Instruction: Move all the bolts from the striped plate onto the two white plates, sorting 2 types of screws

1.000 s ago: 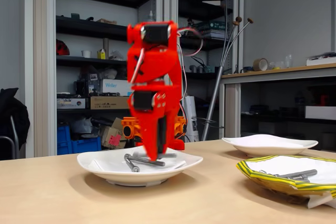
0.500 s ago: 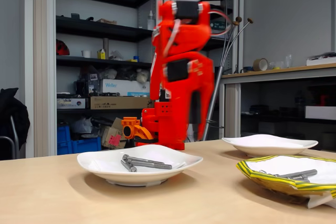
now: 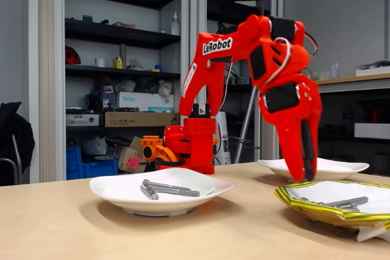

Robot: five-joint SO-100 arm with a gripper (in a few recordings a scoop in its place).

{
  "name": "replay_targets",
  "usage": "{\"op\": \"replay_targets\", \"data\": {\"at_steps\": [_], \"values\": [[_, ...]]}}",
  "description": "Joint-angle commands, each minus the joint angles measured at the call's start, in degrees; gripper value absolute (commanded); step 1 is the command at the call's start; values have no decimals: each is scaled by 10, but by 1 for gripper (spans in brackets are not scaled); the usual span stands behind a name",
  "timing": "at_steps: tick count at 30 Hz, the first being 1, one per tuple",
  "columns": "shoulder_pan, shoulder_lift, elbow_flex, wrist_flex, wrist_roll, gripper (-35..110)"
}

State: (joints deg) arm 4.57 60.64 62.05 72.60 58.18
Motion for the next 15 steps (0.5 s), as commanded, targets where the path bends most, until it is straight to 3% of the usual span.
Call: {"op": "replay_targets", "data": {"at_steps": [1,15], "values": [[3,4,-8,-10,16,14],[23,-57,-33,-14,-12,9]]}}
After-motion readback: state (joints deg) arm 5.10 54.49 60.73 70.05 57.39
